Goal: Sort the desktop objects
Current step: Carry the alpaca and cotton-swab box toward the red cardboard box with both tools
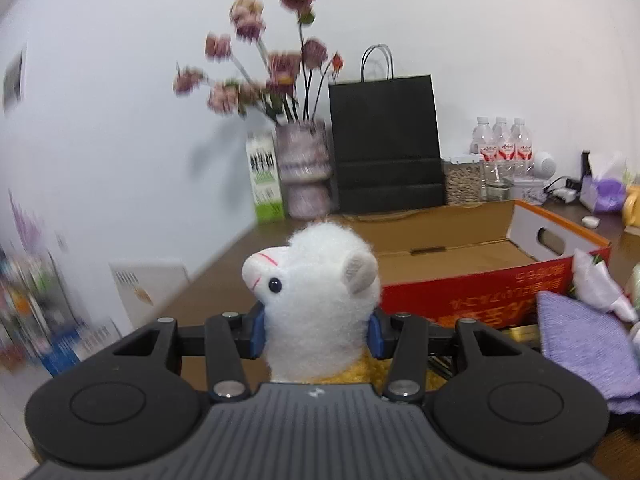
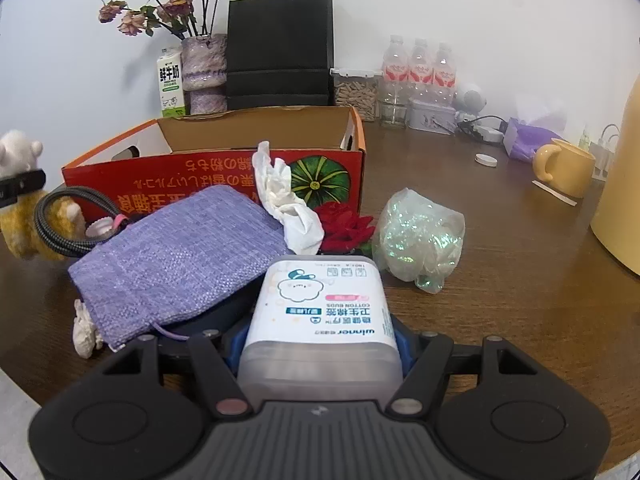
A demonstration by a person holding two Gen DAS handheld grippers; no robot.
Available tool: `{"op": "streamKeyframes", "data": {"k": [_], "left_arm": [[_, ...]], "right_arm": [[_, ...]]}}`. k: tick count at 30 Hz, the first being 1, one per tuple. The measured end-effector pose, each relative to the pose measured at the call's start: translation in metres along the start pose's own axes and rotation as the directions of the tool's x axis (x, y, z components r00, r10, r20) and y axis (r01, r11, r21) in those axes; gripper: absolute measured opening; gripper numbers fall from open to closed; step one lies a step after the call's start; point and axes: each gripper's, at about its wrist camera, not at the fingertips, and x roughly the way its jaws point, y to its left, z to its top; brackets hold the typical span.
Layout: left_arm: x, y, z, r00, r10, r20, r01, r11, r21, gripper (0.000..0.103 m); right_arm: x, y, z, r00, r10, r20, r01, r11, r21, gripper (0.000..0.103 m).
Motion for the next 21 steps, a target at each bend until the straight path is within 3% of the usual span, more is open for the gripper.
{"op": "streamKeyframes", "data": {"k": [4,21], "left_arm": [[-0.006,-0.002,0.004,0.998,0.045,0.043,-0.047,0.997,0.059,0.047],[-0.021,0.018,0.024,0.993,0.072,0.099,-0.073,0.997,0.008,0.047]], "right_arm": [[-0.004,0.000,0.002,1.000,0.001,0.013,-0.001,1.000,-0.003,0.065],[-0.025,0.003,0.022,0.995,0.003,0.100,0.001,0.999,-0.038,0.065]]}}
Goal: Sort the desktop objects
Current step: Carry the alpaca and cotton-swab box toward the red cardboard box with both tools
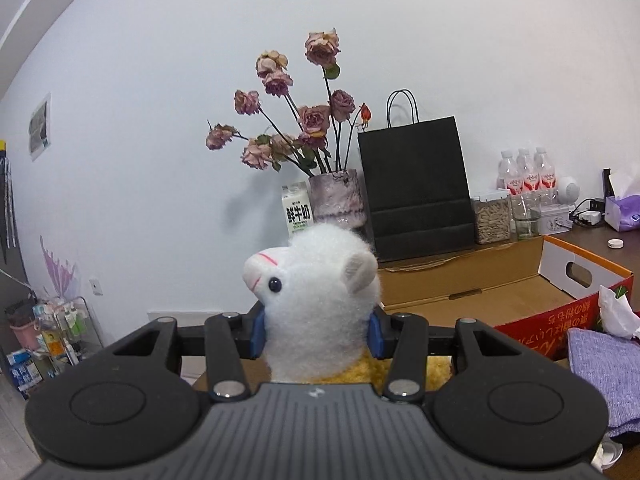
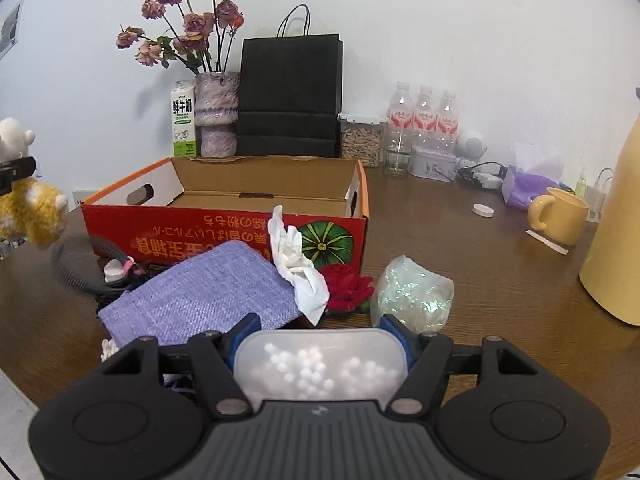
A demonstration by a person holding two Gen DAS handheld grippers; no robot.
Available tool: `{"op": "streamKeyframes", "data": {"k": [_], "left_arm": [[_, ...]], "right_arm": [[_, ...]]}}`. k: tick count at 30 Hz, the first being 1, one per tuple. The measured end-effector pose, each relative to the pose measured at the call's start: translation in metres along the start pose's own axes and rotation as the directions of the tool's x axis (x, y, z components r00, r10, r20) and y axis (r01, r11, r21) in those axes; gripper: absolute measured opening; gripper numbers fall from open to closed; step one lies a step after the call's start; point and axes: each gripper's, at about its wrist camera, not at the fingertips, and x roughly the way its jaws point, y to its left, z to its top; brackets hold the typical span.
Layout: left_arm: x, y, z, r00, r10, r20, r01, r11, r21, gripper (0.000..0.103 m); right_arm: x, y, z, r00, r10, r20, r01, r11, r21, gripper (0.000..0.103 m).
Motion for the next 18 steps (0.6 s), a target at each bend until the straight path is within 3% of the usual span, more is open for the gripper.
{"op": "streamKeyframes", "data": {"k": [7,18], "left_arm": [[0.008,0.008,-0.006,0.999,-0.011,-0.041,0.009,0.999,-0.039,0.047],[0.001,0.015,-0.018,0.996,-0.044,-0.076,0.038,0.996,-0.078,0.047]], "right_arm": [[0.005,-0.002,0.003,1.000,0.006,-0.009,-0.006,1.000,0.013,0.065],[0.012,-0.013,-0.034,0.994,0.003,-0.108,0.002,0.999,0.042,0.065]]}}
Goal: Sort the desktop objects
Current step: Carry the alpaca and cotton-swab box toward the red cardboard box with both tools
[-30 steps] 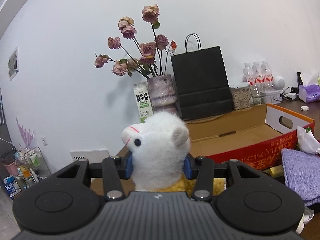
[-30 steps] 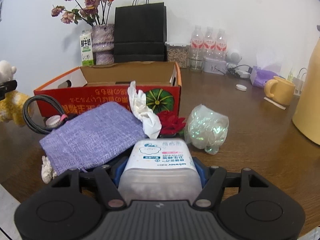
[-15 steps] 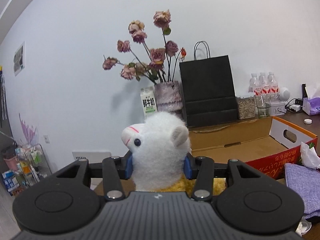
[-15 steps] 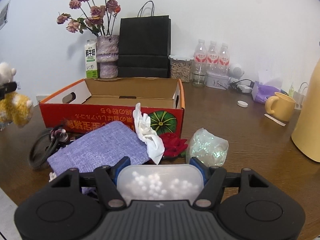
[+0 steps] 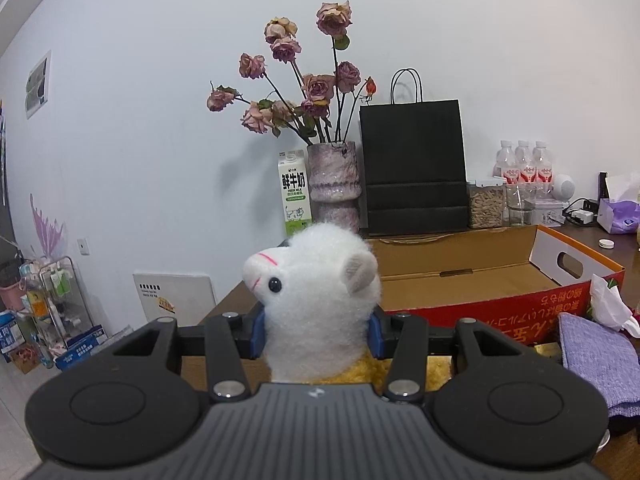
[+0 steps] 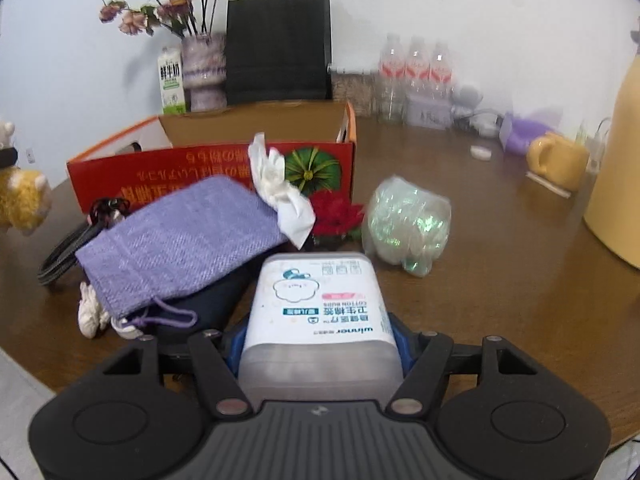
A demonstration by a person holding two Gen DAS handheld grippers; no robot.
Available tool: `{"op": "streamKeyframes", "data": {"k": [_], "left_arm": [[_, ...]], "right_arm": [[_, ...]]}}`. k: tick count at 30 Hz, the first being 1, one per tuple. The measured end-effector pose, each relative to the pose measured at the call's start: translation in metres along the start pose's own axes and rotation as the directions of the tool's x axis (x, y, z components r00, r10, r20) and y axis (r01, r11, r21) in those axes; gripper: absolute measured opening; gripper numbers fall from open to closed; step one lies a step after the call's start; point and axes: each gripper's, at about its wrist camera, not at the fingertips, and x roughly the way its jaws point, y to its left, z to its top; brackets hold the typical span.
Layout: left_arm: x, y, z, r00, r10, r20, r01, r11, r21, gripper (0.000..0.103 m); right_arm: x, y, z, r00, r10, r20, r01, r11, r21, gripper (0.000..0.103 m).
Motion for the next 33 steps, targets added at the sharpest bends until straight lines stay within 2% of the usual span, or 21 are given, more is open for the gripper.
{"op": "streamKeyframes", "data": {"k": [8,18,22,26,29,33], "left_arm": [[-0.001,0.001,-0.004,1.000,-0.020,-0.022,0.019,1.000,-0.024,0.047],[-0.008,-0.001,0.008,0.997,-0.074,0.011,0.075,0.996,-0.046,0.047],[0.002,-0.010,0.031,0.993,-0.104,0.052,0.106,0.994,-0.032,0.047],[0.028,-0.021,0.064,0.988,-0.136,0.075,0.139,0.990,-0.040,0.047],[0.061,-0.031,0.092,0.985,-0.158,0.063,0.161,0.985,-0.058,0.047],[0.117,-0.052,0.117,0.988,-0.153,0.004,0.153,0.987,-0.050,0.047]], "right_arm": [[0.002,0.005,0.005,1.000,0.008,-0.009,-0.008,1.000,-0.024,0.065],[-0.025,0.004,0.036,0.992,0.027,0.125,-0.021,0.999,-0.046,0.064],[-0.025,0.005,0.074,0.981,0.029,0.193,-0.016,0.997,-0.069,0.064],[-0.007,0.007,0.123,0.970,0.029,0.239,-0.009,0.996,-0.085,0.064],[0.018,0.008,0.163,0.971,0.040,0.236,-0.021,0.996,-0.083,0.064],[0.068,0.012,0.209,0.983,0.030,0.182,-0.015,0.997,-0.081,0.064]]}}
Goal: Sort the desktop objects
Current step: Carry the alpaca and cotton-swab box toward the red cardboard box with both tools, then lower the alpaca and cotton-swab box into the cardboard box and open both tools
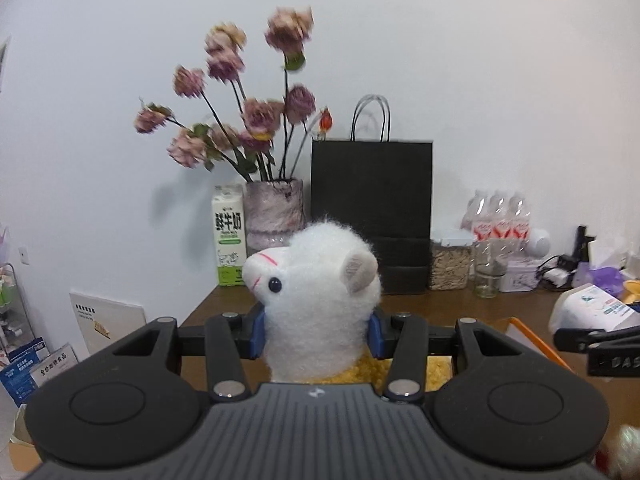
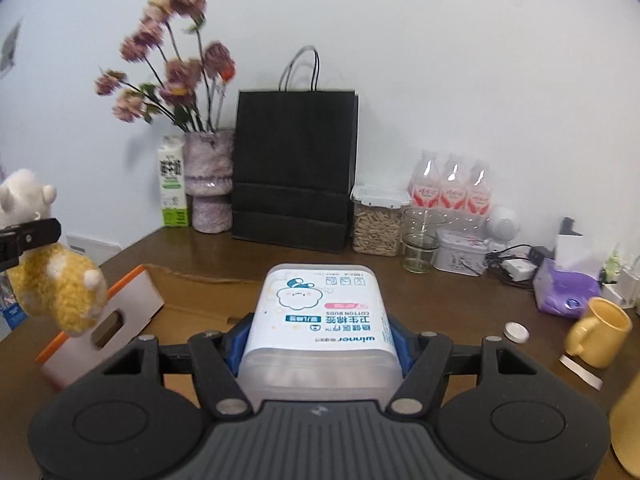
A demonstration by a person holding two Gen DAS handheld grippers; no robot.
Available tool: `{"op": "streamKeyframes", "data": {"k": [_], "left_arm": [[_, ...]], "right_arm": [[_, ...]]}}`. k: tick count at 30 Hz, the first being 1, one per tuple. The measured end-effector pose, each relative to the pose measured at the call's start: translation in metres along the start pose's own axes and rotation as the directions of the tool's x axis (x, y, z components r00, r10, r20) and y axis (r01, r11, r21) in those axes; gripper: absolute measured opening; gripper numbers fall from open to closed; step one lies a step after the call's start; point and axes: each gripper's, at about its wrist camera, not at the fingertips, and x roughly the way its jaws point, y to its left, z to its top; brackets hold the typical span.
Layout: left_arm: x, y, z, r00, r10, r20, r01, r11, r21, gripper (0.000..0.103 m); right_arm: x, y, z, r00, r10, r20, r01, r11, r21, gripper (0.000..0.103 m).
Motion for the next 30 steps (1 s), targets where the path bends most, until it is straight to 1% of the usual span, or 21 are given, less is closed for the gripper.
{"op": "streamKeyframes", "data": {"k": [3,5,7,9,12,18,20,23,25,27,29,30], "left_arm": [[0.045,-0.011,0.003,0.999,0.008,-0.046,-0.007,0.999,0.031,0.047],[0.073,-0.019,0.000,0.996,0.020,-0.088,-0.014,0.997,0.074,0.047],[0.098,-0.024,-0.006,0.990,0.025,-0.141,-0.012,0.995,0.096,0.047],[0.120,-0.027,-0.012,0.980,0.017,-0.196,0.001,0.996,0.091,0.047],[0.139,-0.028,-0.020,0.968,0.014,-0.249,0.006,0.997,0.077,0.047],[0.164,-0.028,-0.029,0.949,0.011,-0.315,0.009,0.998,0.064,0.047],[0.167,-0.030,-0.029,0.949,0.002,-0.315,0.018,0.998,0.062,0.047],[0.171,-0.032,-0.027,0.947,0.011,-0.320,0.013,0.997,0.073,0.048],[0.177,-0.035,-0.028,0.938,0.002,-0.348,0.029,0.996,0.084,0.049],[0.181,-0.037,-0.030,0.927,0.009,-0.374,0.026,0.996,0.087,0.049],[0.182,-0.036,-0.030,0.924,0.015,-0.382,0.017,0.997,0.081,0.051],[0.182,-0.035,-0.030,0.922,0.019,-0.386,0.012,0.997,0.079,0.055]], "right_arm": [[0.047,0.001,0.017,0.998,-0.013,-0.063,0.014,1.000,0.000,0.065],[0.075,0.003,0.021,0.993,-0.026,-0.111,0.026,1.000,-0.001,0.064],[0.102,0.005,0.021,0.986,-0.036,-0.165,0.034,0.999,-0.015,0.065],[0.124,0.006,0.020,0.976,-0.041,-0.215,0.036,0.999,-0.025,0.065],[0.148,0.009,0.015,0.963,-0.049,-0.265,0.041,0.998,-0.037,0.065],[0.174,0.015,0.009,0.943,-0.054,-0.328,0.037,0.998,-0.058,0.065],[0.178,0.016,0.007,0.938,-0.053,-0.343,0.034,0.998,-0.061,0.065],[0.184,0.017,0.005,0.932,-0.057,-0.357,0.038,0.997,-0.061,0.065],[0.188,0.015,0.003,0.926,-0.061,-0.374,0.046,0.998,-0.050,0.065],[0.193,0.013,0.001,0.916,-0.061,-0.397,0.052,0.998,-0.033,0.065],[0.194,0.010,0.001,0.912,-0.053,-0.406,0.050,0.999,-0.018,0.065],[0.194,0.010,0.001,0.911,-0.055,-0.410,0.050,0.998,-0.024,0.065]]}}
